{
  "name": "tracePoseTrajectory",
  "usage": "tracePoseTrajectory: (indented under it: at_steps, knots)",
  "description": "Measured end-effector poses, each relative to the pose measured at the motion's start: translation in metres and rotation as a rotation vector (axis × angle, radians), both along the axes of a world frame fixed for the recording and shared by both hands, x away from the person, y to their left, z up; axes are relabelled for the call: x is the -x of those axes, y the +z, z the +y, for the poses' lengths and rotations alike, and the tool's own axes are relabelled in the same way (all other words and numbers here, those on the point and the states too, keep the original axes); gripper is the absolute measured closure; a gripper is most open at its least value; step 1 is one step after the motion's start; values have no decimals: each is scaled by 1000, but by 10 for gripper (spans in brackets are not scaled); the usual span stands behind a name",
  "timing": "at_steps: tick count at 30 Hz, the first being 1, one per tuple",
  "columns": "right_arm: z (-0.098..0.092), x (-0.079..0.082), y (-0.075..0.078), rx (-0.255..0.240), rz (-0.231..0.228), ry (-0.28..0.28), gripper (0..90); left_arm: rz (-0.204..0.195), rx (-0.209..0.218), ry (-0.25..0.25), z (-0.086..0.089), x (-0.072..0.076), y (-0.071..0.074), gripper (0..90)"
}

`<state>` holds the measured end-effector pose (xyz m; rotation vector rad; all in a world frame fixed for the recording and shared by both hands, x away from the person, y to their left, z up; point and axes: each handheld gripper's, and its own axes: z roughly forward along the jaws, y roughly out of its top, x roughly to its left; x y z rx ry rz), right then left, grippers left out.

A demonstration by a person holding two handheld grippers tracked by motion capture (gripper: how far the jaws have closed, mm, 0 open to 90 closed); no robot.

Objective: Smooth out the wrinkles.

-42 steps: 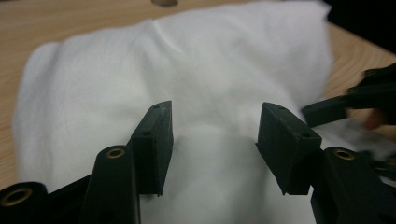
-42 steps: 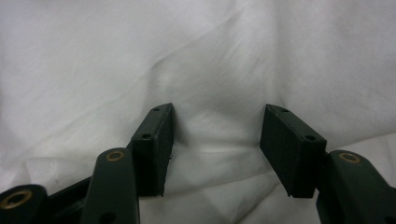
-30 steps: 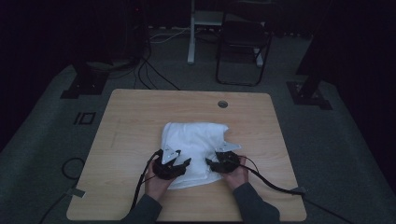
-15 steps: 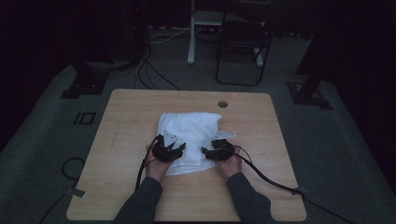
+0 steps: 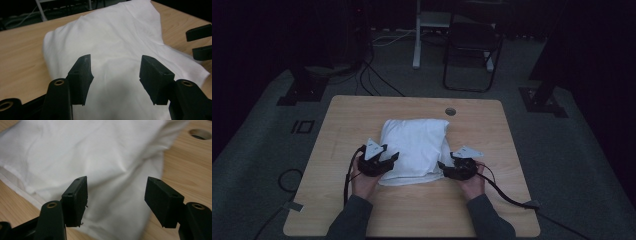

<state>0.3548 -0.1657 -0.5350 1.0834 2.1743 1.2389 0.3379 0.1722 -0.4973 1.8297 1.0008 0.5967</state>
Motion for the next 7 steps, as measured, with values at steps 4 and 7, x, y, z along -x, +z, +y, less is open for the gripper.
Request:
tracePoseTrajectory:
  at_steps: [4, 7]
  knots:
    - [-15, 4, -3, -19, 5, -32, 343, 13, 32, 30, 14, 2, 2, 433]
    - [-21, 3, -3, -32, 7, -49, 343, 22, 57, 47, 23, 4, 2, 433]
